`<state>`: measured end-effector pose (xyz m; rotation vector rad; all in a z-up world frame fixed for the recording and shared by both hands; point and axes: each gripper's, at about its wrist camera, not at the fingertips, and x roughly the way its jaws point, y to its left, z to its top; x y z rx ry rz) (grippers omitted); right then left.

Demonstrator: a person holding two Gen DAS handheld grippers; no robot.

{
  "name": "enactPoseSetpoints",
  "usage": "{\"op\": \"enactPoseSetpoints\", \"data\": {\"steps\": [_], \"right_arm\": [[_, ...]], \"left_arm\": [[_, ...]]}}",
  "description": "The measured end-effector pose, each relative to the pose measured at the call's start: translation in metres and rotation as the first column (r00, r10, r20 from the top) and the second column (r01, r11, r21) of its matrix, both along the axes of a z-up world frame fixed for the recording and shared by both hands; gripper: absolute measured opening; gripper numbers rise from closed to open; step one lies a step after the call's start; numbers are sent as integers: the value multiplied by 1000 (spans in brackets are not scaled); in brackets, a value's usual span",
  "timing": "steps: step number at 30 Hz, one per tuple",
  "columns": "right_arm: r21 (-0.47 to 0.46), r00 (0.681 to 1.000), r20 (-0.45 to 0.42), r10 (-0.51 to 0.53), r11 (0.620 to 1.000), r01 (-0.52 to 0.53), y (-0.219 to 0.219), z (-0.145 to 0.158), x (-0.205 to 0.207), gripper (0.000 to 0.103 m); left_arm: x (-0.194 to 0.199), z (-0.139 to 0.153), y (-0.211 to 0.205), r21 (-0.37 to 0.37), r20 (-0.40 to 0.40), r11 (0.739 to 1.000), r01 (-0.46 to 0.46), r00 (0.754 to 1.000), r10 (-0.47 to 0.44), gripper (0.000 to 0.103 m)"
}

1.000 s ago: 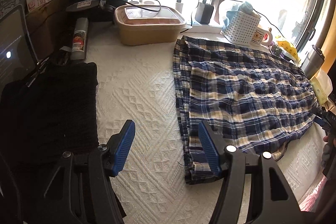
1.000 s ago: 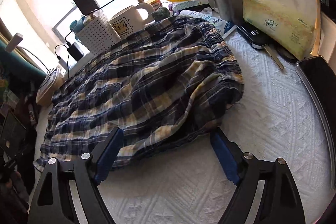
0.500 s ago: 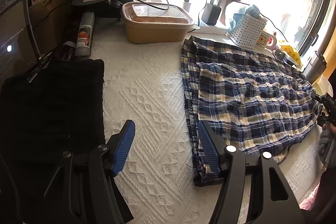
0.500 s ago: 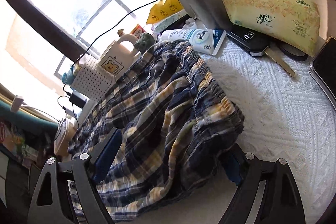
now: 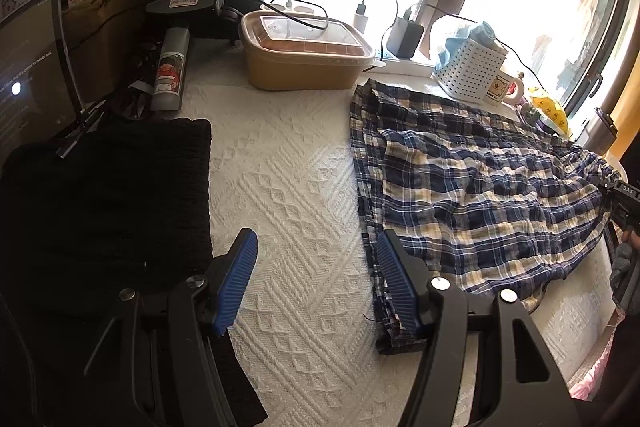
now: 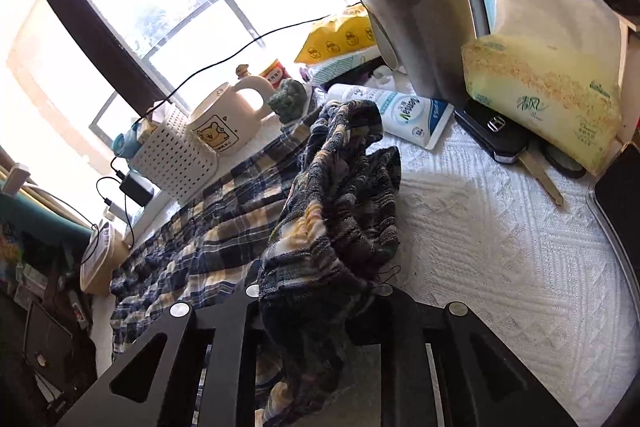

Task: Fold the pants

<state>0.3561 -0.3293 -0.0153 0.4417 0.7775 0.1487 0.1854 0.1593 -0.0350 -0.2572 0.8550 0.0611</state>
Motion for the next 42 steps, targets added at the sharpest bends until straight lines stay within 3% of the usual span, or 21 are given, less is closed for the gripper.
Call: {"op": "enactPoseSetpoints", "data": {"steps": [7,14,24,32,34,35,37,38,42], "right_arm": [[-86,987,115,117,991,-107,52,51,-8,18],[-156,940,170,296,950,-271,139,75,-13,18],[-243,831,66,553,816,-524,302,25,-36,16],[-249,779,-63,623,746,-617,363,-19,-59,17],[-268,760,-92,644,719,-642,369,-24,-63,21],[-261,750,-96,654,711,-653,368,-25,-65,30],[-231,731,-87,677,700,-676,367,-25,-68,67],[-223,722,-80,687,694,-685,367,-25,-71,95],[-215,697,-48,716,674,-707,361,-17,-82,98]], "left_arm": [[-11,6,8,-15,27,1000,6,1000,-6,62],[-28,7,19,-29,33,1000,12,999,-11,62],[-52,11,33,-25,34,999,33,999,-33,62],[-59,9,43,-30,34,999,12,999,-11,62],[-58,8,43,-34,32,999,10,999,-9,62],[-57,7,43,-37,30,999,9,1000,-8,62],[-54,8,42,-37,28,999,12,1000,-11,62],[-53,9,41,-34,29,999,13,1000,-12,62],[-50,17,33,-15,45,1000,24,999,-23,62]]}}
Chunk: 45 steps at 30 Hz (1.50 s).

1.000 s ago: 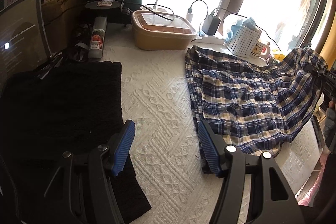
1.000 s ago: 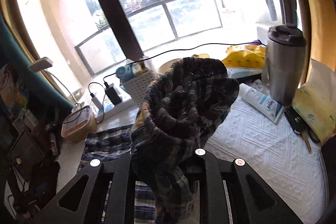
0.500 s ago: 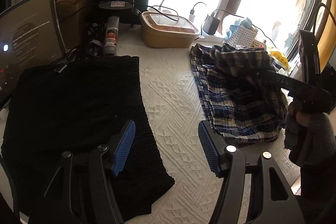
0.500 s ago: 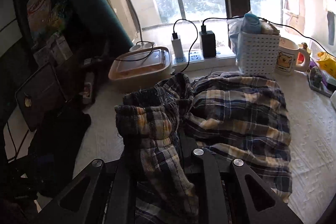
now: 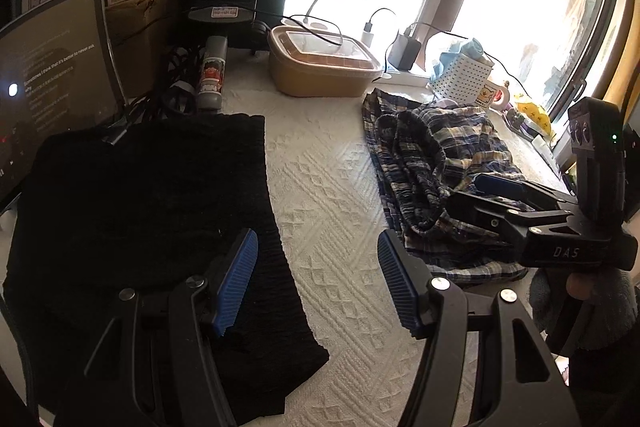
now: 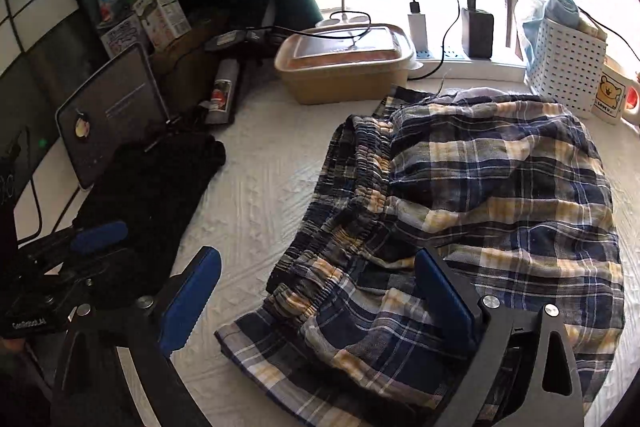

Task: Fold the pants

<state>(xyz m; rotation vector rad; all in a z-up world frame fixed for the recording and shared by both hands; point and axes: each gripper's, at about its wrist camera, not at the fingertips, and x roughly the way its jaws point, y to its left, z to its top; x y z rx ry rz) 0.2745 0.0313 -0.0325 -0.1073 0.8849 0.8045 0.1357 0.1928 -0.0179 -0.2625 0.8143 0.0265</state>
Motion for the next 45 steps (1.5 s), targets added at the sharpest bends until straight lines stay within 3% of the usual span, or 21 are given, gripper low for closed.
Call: {"op": "enactPoseSetpoints", "data": {"steps": [5,10,15,20,23,25,27,32,37,40,42,43,45], "right_arm": [[61,999,22,-26,998,25,-34,18,0,98],[78,990,47,-136,988,132,-93,29,14,98],[84,967,15,-253,964,251,-151,18,39,98],[89,955,-21,-295,951,296,-184,3,60,98],[88,957,-26,-289,953,290,-189,-1,70,98],[86,959,-23,-281,955,282,-189,-3,76,98],[85,964,-19,-267,960,267,-188,-5,81,98],[55,971,-17,-238,970,239,-176,-13,94,98],[-57,976,-6,-216,975,216,-163,-28,96,98],[-67,977,-3,-214,975,213,-164,-29,95,98],[-73,976,3,-217,973,217,-166,-27,97,98],[-71,975,7,-220,973,220,-168,-25,99,98],[-62,974,28,-227,972,228,-173,-16,104,98]], "left_arm": [[14,7,-16,24,8,999,29,1000,-29,62],[46,7,-48,36,7,993,113,994,-113,62],[89,6,-79,59,13,981,184,983,-185,62],[133,-2,-95,100,-28,971,216,976,-214,61],[152,-10,-96,100,-72,970,223,974,-216,42],[158,-14,-96,99,-86,967,233,971,-225,35],[165,-20,-96,93,-103,966,240,968,-230,19],[170,-29,-89,150,-101,969,197,978,-183,10],[172,-31,-72,164,-106,973,161,984,-145,10],[167,-26,-64,165,-102,975,148,986,-132,15],[164,-18,-55,115,-87,984,137,988,-127,17],[163,-12,-51,90,-78,987,131,989,-124,20],[161,0,-48,111,-59,989,101,994,-95,43]]}}
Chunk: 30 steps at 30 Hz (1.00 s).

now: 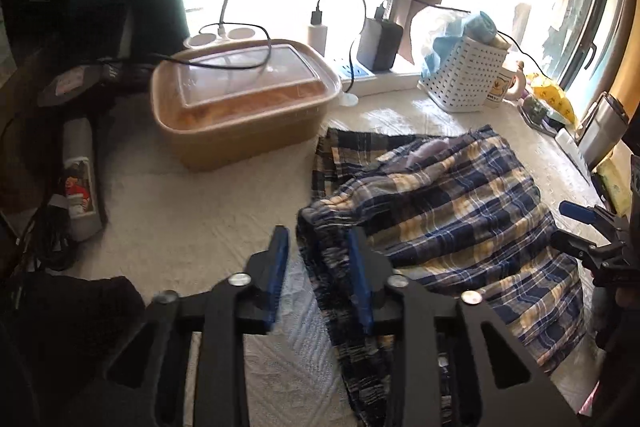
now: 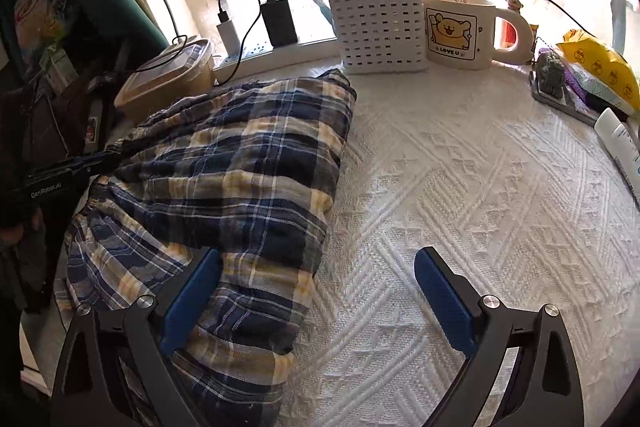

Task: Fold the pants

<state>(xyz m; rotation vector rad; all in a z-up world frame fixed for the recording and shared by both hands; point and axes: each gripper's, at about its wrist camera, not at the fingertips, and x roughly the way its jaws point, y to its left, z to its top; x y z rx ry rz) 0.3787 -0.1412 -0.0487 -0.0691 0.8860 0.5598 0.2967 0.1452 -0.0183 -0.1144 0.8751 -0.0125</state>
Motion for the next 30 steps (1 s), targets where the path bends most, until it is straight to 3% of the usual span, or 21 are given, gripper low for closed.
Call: {"op": "enactPoseSetpoints", "data": {"steps": [6,14,17,20,26,30], "right_arm": [[-16,996,87,-7,1000,8,2,23,38,98],[-70,998,67,19,997,-15,35,7,92,98],[-130,998,68,-7,991,16,43,-7,103,98],[-118,999,37,-34,992,38,38,-12,112,98],[-112,996,39,-76,990,80,29,-10,113,98],[-70,994,53,-99,992,103,21,10,92,98]], "left_arm": [[5,30,-6,20,109,999,51,993,-53,44],[43,-28,-4,25,-17,998,54,998,-54,44],[46,-39,1,31,-22,999,40,999,-40,48],[49,-40,4,46,-14,999,29,999,-29,52],[43,-18,14,-22,15,1000,5,1000,-5,53],[21,6,28,-69,66,996,-62,996,66,53]]}}
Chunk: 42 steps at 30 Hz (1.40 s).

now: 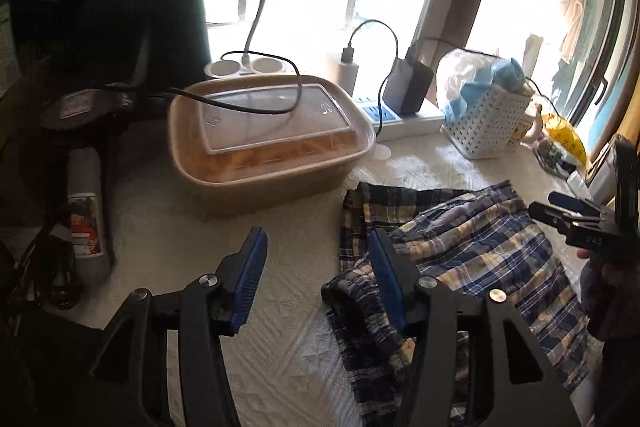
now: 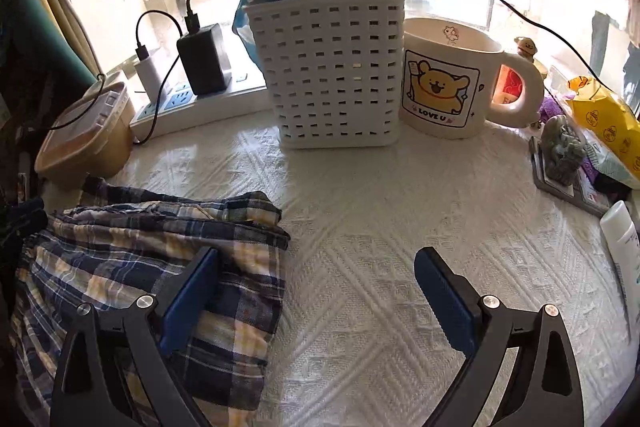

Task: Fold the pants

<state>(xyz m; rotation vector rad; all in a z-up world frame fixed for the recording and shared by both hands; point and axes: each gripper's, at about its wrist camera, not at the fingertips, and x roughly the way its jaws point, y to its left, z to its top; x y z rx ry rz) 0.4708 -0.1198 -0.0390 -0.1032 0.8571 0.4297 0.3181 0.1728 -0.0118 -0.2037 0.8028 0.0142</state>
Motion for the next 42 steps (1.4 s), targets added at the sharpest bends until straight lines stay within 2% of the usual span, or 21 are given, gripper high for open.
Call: {"op": "enactPoseSetpoints", "data": {"steps": [3,7,12,16,18,22,28,32,35,42], "right_arm": [[18,999,22,37,999,-38,1,15,-25,98],[3,996,37,87,996,-87,7,20,-55,98],[-18,996,-16,92,996,-92,16,-1,-74,98],[-74,995,-39,89,993,-91,18,-23,-89,98],[-65,995,-63,78,994,-82,13,-33,-92,98],[-64,998,-38,54,996,-56,4,-21,-105,98],[-44,999,-4,50,998,-50,-11,-5,-134,98],[-54,998,2,67,996,-67,-10,-7,-150,98],[-102,998,-2,69,992,-69,-4,-19,-158,98],[-138,998,-9,57,989,-57,-5,-28,-166,98]], "left_arm": [[-18,6,2,-89,-1,996,8,1000,-9,54],[-38,-5,-21,-101,-45,992,71,996,-76,54],[-51,-36,-40,-98,-142,992,82,985,-95,54],[-59,-45,-30,-179,-133,982,60,988,-84,55],[-62,-41,-30,-175,-138,983,54,987,-78,55],[-72,-27,-35,-136,-124,990,49,990,-66,55],[-102,-9,-45,-145,-65,985,98,992,-108,55],[-109,-20,-55,-133,-99,984,116,987,-130,55],[-111,-33,-56,-136,-136,985,107,983,-126,55],[-122,-39,-61,-87,-117,988,127,984,-137,55]]}}
